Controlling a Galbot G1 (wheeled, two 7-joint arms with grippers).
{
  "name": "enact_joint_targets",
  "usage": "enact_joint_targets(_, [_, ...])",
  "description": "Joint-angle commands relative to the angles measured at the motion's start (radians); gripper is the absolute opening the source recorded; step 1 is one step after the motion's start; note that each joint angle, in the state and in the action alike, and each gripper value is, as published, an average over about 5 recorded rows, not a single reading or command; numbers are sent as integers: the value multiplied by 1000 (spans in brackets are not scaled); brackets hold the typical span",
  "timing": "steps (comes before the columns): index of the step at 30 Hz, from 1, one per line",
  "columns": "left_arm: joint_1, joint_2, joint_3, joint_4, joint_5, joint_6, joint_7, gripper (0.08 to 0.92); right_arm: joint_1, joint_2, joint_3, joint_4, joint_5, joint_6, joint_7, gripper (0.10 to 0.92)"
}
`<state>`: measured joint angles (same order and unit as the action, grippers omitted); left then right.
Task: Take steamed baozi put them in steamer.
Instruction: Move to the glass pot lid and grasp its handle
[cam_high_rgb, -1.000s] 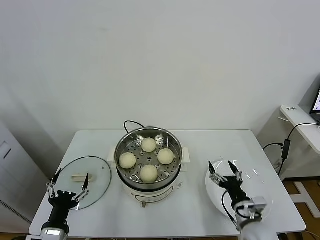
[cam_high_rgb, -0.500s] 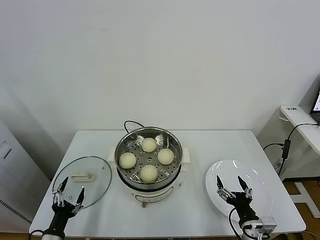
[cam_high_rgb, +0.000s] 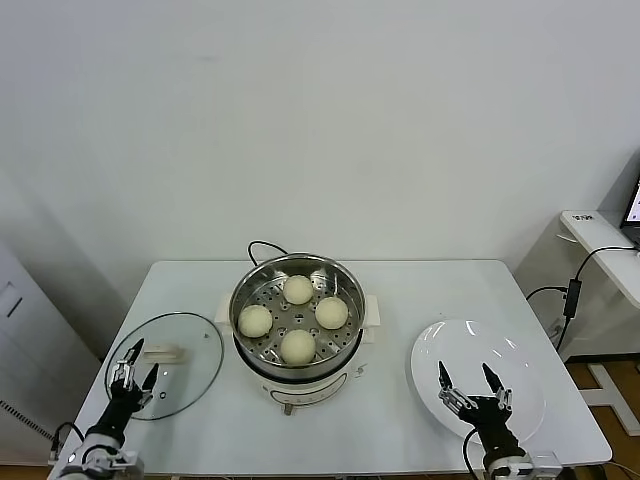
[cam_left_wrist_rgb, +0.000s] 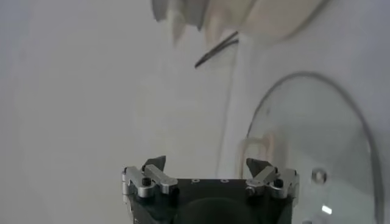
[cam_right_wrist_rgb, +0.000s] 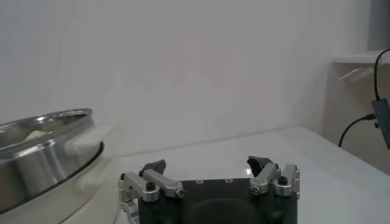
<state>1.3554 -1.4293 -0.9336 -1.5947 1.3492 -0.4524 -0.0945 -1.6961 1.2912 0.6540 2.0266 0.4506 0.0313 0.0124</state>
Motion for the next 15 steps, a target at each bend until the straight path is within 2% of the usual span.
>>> enact_joint_targets(1, [-164, 50, 2, 174, 121, 21, -26, 823, -20, 14, 11, 13, -12, 6, -6, 823])
enact_joint_targets(15, [-219, 33, 48, 214, 133, 58, -24, 818, -27, 22, 12, 16, -24, 10, -7, 823])
